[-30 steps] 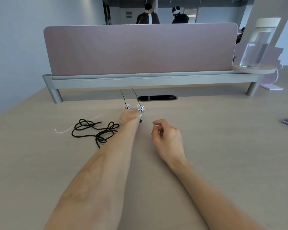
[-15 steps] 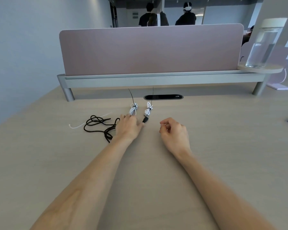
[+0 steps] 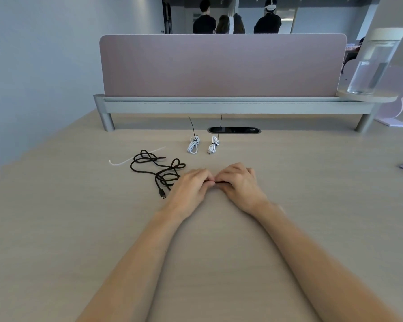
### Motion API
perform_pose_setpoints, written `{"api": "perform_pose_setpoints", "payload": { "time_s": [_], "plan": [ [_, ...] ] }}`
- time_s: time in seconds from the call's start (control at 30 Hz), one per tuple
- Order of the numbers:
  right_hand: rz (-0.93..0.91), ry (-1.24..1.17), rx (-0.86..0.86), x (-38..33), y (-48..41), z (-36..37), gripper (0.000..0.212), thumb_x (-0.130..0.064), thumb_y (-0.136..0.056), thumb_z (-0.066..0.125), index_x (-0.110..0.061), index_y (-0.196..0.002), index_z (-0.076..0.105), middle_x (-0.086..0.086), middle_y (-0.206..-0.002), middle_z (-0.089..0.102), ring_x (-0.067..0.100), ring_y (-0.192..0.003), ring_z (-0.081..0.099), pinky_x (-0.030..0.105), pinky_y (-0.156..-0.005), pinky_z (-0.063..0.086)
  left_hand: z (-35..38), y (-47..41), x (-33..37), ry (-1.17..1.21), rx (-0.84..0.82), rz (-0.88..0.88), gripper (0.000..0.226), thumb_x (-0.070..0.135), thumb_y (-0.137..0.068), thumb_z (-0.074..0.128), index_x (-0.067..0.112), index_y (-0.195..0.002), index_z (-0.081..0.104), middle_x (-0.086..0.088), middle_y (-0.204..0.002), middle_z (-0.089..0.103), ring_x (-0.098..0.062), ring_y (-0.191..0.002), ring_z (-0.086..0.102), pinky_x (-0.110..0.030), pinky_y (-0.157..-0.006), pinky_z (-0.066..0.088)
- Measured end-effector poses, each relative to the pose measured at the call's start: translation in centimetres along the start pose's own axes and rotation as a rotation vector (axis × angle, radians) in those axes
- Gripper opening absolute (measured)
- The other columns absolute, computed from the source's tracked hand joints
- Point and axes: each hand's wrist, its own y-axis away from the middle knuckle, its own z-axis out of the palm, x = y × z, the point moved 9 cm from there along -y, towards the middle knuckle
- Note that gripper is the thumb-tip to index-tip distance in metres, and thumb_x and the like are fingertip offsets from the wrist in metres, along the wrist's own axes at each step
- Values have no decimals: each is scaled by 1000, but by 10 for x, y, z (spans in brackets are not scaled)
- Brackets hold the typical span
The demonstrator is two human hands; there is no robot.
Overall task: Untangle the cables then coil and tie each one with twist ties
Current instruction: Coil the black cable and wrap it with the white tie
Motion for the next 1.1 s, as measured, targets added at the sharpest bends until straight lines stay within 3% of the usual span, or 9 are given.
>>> {"api": "perform_pose_setpoints", "payload": {
  "time_s": [0.1,0.23,0.4,0.47,0.57,0.73,0.9,0.97,1.1],
  "plan": [
    [-26,82,22,9,6,-9,18,-17,-89,61,-26,-97,73,-9,-100,70,21,-101,52,31,-79,22,0,4,-10,21,-68,-49,11,25,-94,58,16,-91,63,10,-89,63,-9,-83,55,-29,-73,44],
    [217,351,29,48,18,-31,35,-4,-78,57,-27,-100,72,-8,-103,69,21,-108,48,36,-84,22,-3,4,-25,-67,-70,-98,18,32,-97,51,19,-91,62,11,-92,64,-11,-88,57,-33,-73,46],
    [119,35,0,17,18,-19,32,-26,-85,61,-28,-116,68,-11,-114,65,14,-116,47,34,-95,22,3,1,-14,-114,-64,-73,18,33,-98,50,21,-94,63,10,-96,64,-12,-90,57,-32,-71,44],
    [39,-12,-25,4,14,-12,21,-31,-89,63,-30,-108,71,-10,-106,66,17,-106,52,34,-89,29,5,0,-12,-104,-65,-76,17,33,-97,50,22,-94,63,10,-96,64,-12,-89,57,-31,-70,43],
    [-5,-15,-9,4,13,-11,15,-21,-92,60,-22,-97,73,-3,-91,68,26,-92,55,35,-77,38,3,0,-15,-79,-65,-103,16,34,-96,53,23,-93,64,11,-93,63,-9,-84,54,-30,-68,42],
    [355,247,10,54,23,-34,19,-15,-93,51,-10,-95,69,9,-99,62,33,-101,51,36,-74,44,1,-2,-23,34,-59,-159,18,31,-94,57,17,-88,66,14,-77,59,-10,-74,50,-29,-66,38],
    [78,26,29,16,17,-23,21,-15,-90,61,-9,-108,70,7,-106,68,31,-101,56,36,-86,46,8,-2,-23,28,-94,-149,17,34,-95,55,21,-88,65,12,-84,65,-14,-81,57,-37,-73,48],
    [9,-63,-4,2,12,-15,17,-11,-90,62,-11,-103,73,7,-98,68,30,-94,57,37,-83,47,8,-2,-21,24,-101,-138,17,34,-94,55,23,-88,65,12,-87,66,-13,-83,58,-37,-74,48],
    [87,-27,-5,14,10,-13,15,-4,-88,57,-11,-89,70,6,-91,63,29,-92,54,38,-75,46,6,0,-20,6,-106,-137,17,37,-94,55,25,-88,66,14,-85,65,-9,-83,57,-31,-71,45]
  ]
}}
